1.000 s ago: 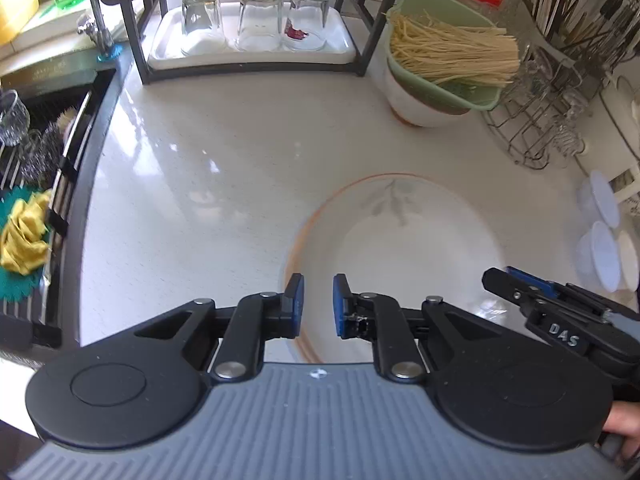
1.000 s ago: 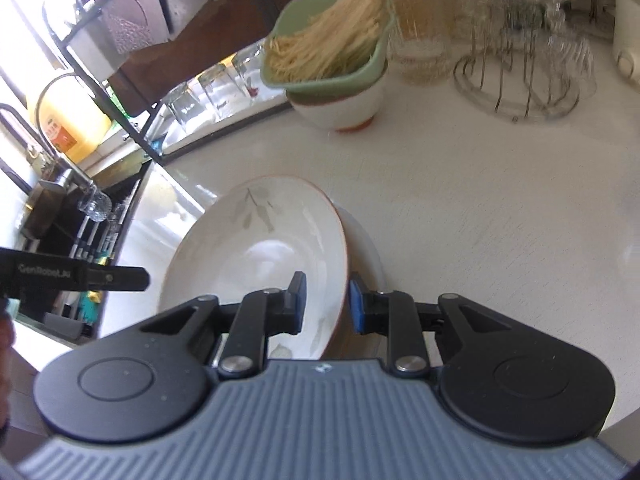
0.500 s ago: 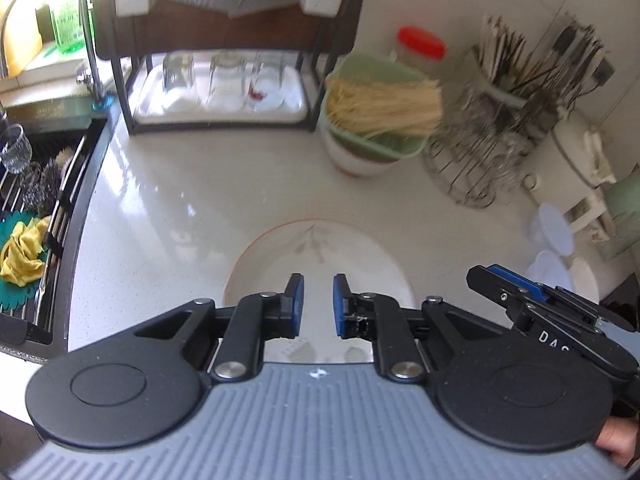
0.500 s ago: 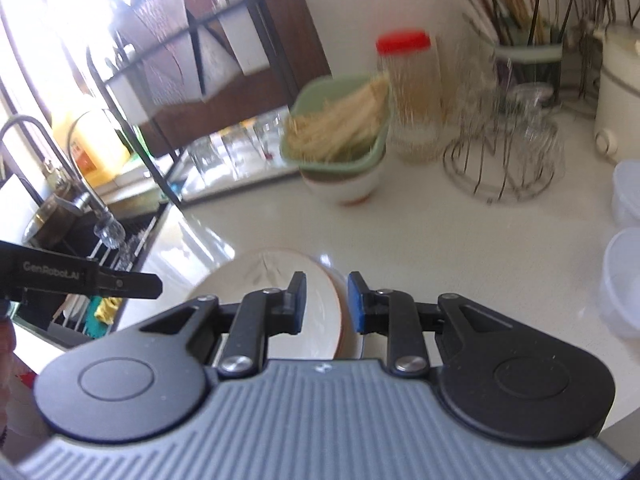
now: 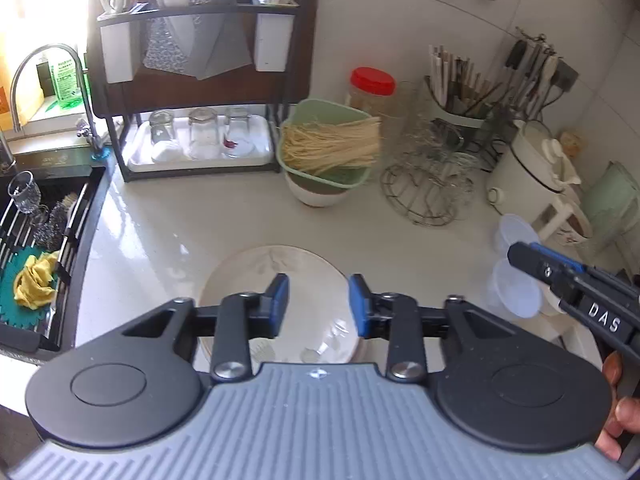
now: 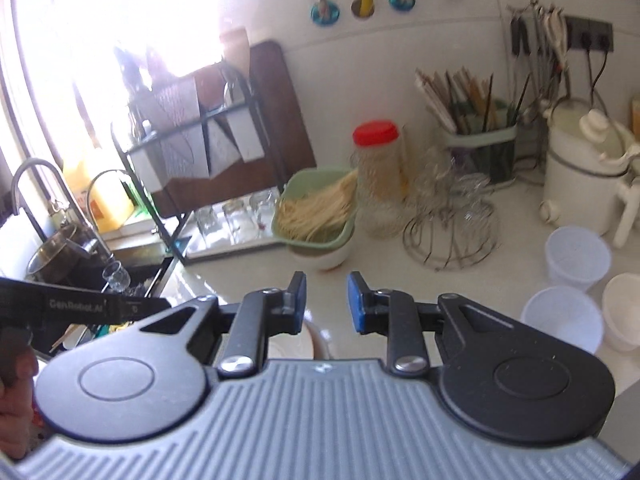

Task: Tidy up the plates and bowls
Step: 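Open both grippers and lift away from the stack, then move both grippers toward the translucent plastic bowl beside the white ceramic bowl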

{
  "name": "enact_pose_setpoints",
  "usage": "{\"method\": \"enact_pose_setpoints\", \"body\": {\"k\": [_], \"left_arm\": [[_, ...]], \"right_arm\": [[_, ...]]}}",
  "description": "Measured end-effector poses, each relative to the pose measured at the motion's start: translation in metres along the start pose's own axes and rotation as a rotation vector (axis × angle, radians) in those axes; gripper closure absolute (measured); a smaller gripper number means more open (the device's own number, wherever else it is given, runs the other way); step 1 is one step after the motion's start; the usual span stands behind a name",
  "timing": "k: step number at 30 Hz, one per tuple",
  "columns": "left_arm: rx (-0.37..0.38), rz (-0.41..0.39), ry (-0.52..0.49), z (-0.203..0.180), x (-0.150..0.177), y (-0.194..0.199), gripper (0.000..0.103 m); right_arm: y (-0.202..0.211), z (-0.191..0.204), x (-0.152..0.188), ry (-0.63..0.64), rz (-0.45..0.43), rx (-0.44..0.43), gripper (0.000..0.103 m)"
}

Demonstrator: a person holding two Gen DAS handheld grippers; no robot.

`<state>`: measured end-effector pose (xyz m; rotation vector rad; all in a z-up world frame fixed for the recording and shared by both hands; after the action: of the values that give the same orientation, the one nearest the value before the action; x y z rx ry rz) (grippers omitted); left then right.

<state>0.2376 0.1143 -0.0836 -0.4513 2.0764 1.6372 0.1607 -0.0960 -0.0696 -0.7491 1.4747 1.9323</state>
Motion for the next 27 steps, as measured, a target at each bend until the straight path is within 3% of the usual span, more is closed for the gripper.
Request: {"method": "enact_pose_setpoints", "body": {"k": [1, 2, 6, 8, 16, 17, 18, 20, 27], "left_arm": [[0.007, 0.000, -0.016, -0.003, 0.004, 0.001, 0.048], [-0.002, -0.002, -0.023, -0.004, 0.008, 0.001, 0.045], [-0.022, 0.012, -0.021, -0.001, 0.022, -0.001, 0.042], [-0.029, 0.011, -0.037, -0.001, 0.023, -0.001, 0.035], [-0.008, -0.035, -0.071, -0.006, 0.000, -0.012, 0.021], [0.006, -0.029, -0.074, -0.007, -0.003, -0.016, 0.021], [0.023, -0.024, -0.078, -0.009, -0.006, -0.020, 0.021], [0.049, -0.019, -0.090, -0.014, -0.012, -0.027, 0.020], [0.102, 0.010, -0.139, -0.035, -0.020, -0.064, 0.020]], "right_arm": [[0.005, -0.001, -0.001, 0.007, -0.009, 0.001, 0.076], [0.010, -0.002, -0.002, 0.011, -0.017, 0.003, 0.076], [0.014, -0.008, 0.000, 0.003, -0.041, 0.044, 0.076], [0.015, -0.010, 0.002, -0.022, -0.052, 0.046, 0.076], [0.019, -0.011, 0.002, -0.022, -0.071, 0.104, 0.076], [0.019, -0.015, 0.002, -0.033, -0.068, 0.131, 0.064], [0.018, -0.020, 0.002, -0.046, -0.068, 0.155, 0.042], [0.018, -0.029, 0.002, -0.076, -0.077, 0.192, 0.014], [0.007, -0.061, 0.014, -0.154, -0.025, 0.277, 0.014]]}}
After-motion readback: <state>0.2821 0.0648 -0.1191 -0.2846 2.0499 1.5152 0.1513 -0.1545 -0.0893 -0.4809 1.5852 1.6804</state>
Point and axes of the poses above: each gripper's, at about its wrist camera, not at the fingertips, and y roughly against the way its jaws point, z to its left, x to its underside, the point moved 9 cm from there along -y, roughly the way its jaws point, and after that the axes turned 8 degrees about z, right-handed, at the moved point
